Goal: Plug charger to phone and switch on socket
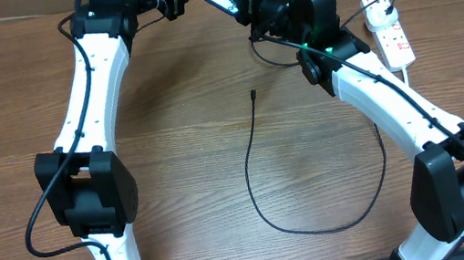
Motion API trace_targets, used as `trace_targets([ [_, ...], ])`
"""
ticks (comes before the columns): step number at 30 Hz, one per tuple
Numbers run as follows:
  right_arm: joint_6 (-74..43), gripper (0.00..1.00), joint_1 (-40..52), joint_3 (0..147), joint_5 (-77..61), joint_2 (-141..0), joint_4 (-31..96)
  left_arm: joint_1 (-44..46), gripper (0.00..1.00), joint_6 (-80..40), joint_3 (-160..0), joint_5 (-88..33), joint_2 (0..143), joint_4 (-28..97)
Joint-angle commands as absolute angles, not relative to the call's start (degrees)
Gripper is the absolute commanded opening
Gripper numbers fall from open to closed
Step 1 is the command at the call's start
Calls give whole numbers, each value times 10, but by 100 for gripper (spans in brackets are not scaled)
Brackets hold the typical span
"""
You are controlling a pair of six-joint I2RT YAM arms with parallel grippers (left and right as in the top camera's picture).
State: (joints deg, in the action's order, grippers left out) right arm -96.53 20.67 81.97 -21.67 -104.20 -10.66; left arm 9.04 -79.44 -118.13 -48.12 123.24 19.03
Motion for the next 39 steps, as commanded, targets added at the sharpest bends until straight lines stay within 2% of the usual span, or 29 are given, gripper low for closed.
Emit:
trace_targets([
  [1,-947,4,224,833,-297,-1016,-102,101,4,-785,-1194,-481,1227,177],
  [7,-947,16,224,833,-296,-1016,-102,101,4,-785,-1194,-481,1227,177],
  [10,-947,31,222,833,-294,-1016,-102,100,4,-784,-1194,-481,1227,180],
  [12,-947,45,217,833,-292,-1016,-102,100,4,-783,-1194,-481,1227,182],
  [17,-941,68,199,833,-292,-1016,-102,98,4,-771,-1194,-479,1227,198],
  [26,-857,91,145,833,-317,-1016,-95,82,4,-743,-1194,-483,1227,232],
  [30,-800,94,108,833,-324,-1016,-15,69,4,-741,-1194,-524,1227,249],
  [35,-663,99,48,833,-309,-1016,138,43,4,-709,-1194,-587,1227,292],
  [39,-550,96,20,833,-306,-1016,227,28,4,-637,-1194,-627,1227,382],
])
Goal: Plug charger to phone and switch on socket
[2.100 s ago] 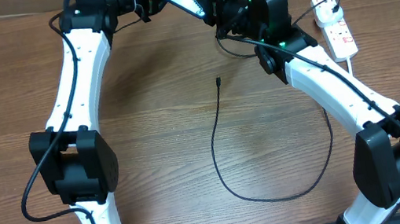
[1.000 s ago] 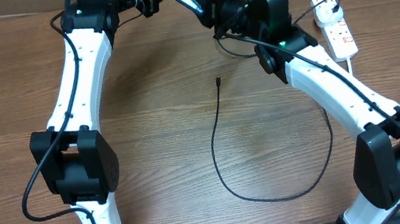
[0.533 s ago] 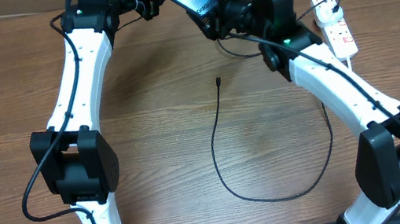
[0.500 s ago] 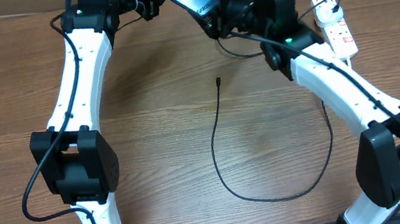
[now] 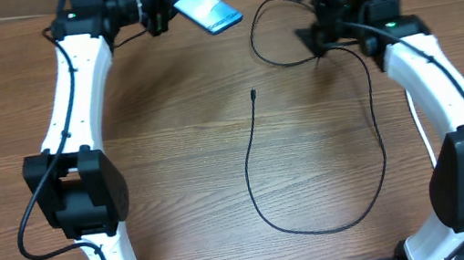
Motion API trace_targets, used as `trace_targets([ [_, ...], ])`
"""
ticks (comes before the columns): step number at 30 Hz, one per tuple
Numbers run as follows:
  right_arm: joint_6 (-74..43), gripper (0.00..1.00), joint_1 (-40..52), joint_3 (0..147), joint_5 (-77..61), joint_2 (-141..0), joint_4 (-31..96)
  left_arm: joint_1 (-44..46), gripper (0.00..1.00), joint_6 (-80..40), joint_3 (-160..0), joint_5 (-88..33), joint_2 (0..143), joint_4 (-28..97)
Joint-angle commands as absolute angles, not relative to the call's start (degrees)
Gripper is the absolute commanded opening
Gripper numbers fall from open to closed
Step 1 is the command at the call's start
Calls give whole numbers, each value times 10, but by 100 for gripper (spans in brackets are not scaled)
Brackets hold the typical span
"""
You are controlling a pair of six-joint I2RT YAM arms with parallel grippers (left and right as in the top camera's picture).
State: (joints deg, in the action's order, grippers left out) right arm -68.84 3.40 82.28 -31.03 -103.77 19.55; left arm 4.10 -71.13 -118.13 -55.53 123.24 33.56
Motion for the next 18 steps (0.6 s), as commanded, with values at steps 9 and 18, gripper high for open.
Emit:
trace_targets([
  [9,-304,85,33,832,-193,-1018,451,22,4,-380,-1194,-573,1227,716],
  [18,-199,78,73,832,-169,-1018,540,-19,4,-223,-1193,-586,1227,824],
])
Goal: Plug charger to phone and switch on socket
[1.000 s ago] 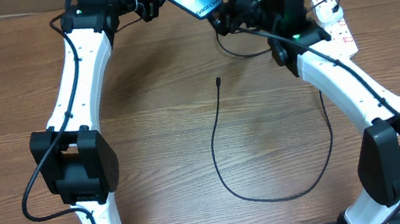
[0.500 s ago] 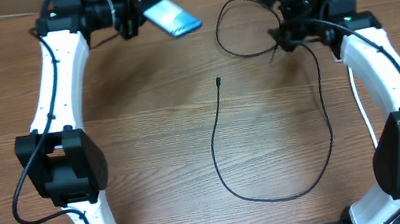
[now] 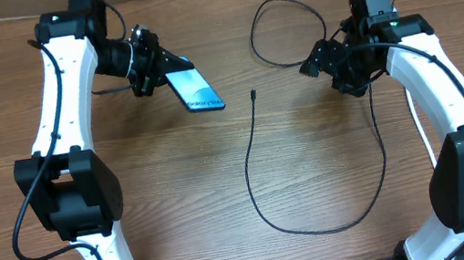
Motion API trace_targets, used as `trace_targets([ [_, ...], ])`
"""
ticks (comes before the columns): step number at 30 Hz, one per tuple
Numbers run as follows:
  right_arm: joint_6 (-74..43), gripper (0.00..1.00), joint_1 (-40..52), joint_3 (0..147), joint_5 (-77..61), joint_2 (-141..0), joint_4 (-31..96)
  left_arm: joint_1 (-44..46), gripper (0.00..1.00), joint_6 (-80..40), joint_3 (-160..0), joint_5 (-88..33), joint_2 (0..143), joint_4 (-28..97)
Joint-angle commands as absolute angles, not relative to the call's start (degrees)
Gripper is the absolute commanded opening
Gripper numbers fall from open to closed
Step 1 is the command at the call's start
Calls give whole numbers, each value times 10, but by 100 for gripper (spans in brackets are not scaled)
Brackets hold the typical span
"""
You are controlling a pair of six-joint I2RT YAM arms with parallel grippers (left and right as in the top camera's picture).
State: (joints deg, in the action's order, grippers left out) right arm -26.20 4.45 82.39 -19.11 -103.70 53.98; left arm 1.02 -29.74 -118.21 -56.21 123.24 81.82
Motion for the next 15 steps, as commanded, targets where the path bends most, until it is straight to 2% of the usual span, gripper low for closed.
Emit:
trace_targets([
  [1,-199,74,89,832,-156,-1018,539,-27,4,-223,-1193,-592,1227,823],
  [4,-229,69,142,834,-94,-1022,537,-48,4,-223,-1193,-624,1227,823],
  [8,-248,67,209,860,-27,-1046,532,-63,4,-223,-1193,-644,1227,821],
  [15,-251,53,241,972,0,-1160,546,-78,4,-223,-1193,-643,1227,819],
])
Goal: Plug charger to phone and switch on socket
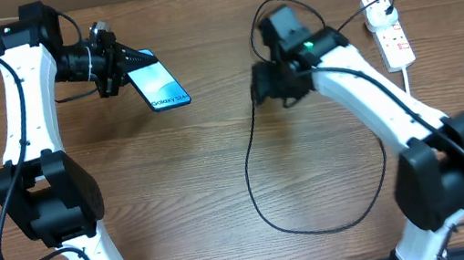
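Note:
My left gripper (123, 67) is shut on the top edge of a phone (161, 87), which it holds tilted above the table's far left, its lit blue screen facing up. The black charger cable (252, 178) lies in a long loop across the middle of the table. My right gripper (257, 87) hovers right over the cable's free plug end, jaws apart, and that tip is mostly hidden beneath it. The white socket strip (394, 39) lies at the far right with the charger's adapter (373, 6) plugged into it.
The cable's far end curls in a loop (288, 11) behind the right arm and runs to the socket strip. A cardboard box edge shows at the far left corner.
My right gripper has moved left from beside the cable's right run to over its free tip. My left arm has drawn the phone back and to the left.
Both grippers were together at the far edge, around the phone. Then they stood apart, the left holding the phone at the far left, the right open at the far right. The phone then sat lower near the centre, and now it is further left, with the right gripper over the cable tip.

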Motion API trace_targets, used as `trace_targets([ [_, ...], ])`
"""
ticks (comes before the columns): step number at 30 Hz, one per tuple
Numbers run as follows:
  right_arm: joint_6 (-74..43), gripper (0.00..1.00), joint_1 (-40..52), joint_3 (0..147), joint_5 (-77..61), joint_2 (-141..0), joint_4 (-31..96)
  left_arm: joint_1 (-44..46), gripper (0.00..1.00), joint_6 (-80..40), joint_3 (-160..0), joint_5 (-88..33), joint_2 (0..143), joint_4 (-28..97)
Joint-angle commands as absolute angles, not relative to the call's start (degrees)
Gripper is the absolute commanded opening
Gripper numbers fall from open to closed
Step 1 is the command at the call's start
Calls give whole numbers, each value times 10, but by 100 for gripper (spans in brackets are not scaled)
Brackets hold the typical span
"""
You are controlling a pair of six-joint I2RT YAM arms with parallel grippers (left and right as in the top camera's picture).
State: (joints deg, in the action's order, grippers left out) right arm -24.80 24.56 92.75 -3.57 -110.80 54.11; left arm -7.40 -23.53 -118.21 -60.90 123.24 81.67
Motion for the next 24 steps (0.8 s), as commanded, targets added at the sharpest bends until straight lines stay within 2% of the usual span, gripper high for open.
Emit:
trace_targets([
  [1,-248,52,241,981,1,-1172,546,-79,4,-223,-1193,-642,1227,819],
  [10,-236,39,241,1002,24,-1227,511,-78,4,-223,-1193,-641,1227,819],
  [24,-272,29,270,974,28,-1237,495,-78,4,-223,-1193,-641,1227,819],
])
